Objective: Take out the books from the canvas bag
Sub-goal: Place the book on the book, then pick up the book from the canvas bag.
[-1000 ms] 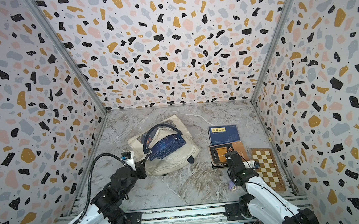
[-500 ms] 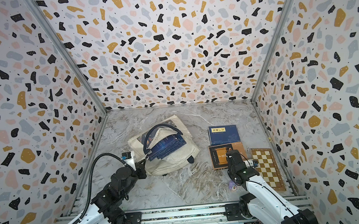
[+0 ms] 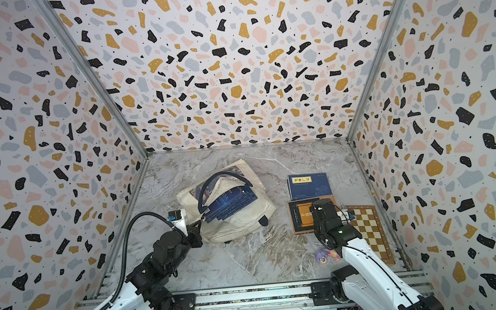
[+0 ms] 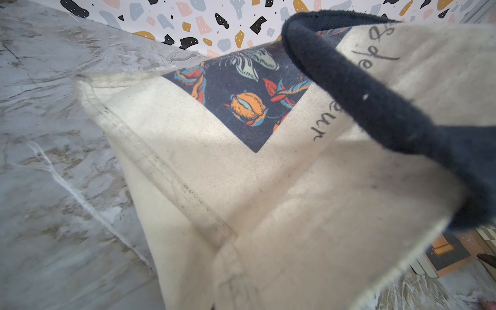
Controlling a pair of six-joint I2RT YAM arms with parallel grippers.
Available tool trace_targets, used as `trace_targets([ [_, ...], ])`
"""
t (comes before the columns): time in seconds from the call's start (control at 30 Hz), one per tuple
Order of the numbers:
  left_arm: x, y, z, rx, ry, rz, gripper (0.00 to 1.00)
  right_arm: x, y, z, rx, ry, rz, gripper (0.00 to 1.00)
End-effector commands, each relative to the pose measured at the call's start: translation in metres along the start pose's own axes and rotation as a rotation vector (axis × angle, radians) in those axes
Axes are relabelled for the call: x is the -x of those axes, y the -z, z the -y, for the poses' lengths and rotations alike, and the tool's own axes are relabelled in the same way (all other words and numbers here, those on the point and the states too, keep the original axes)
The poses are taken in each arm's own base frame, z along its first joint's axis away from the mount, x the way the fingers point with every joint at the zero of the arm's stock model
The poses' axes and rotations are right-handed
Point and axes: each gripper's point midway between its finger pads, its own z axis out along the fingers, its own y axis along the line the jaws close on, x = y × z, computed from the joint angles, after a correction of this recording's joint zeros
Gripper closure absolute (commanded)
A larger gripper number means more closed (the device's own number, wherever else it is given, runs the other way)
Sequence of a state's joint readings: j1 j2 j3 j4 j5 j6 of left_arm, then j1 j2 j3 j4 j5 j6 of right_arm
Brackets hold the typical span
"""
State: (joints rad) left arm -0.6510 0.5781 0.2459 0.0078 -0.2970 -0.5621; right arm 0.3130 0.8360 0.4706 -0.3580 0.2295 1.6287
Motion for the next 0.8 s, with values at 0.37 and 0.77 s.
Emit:
trace_targets([
  [0.37, 0.018, 0.005, 0.011, -0.047, 0.012, 0.056, 1.00, -0.097, 0.046, -0.089, 0.336, 0.389, -0.263, 0.20],
  [0.77, 0.018, 0.007, 0.012, -0.056, 0.014, 0.063, 1.00, -0.205, 0.074, -0.112, 0.498, 0.643, -0.377, 0.23],
])
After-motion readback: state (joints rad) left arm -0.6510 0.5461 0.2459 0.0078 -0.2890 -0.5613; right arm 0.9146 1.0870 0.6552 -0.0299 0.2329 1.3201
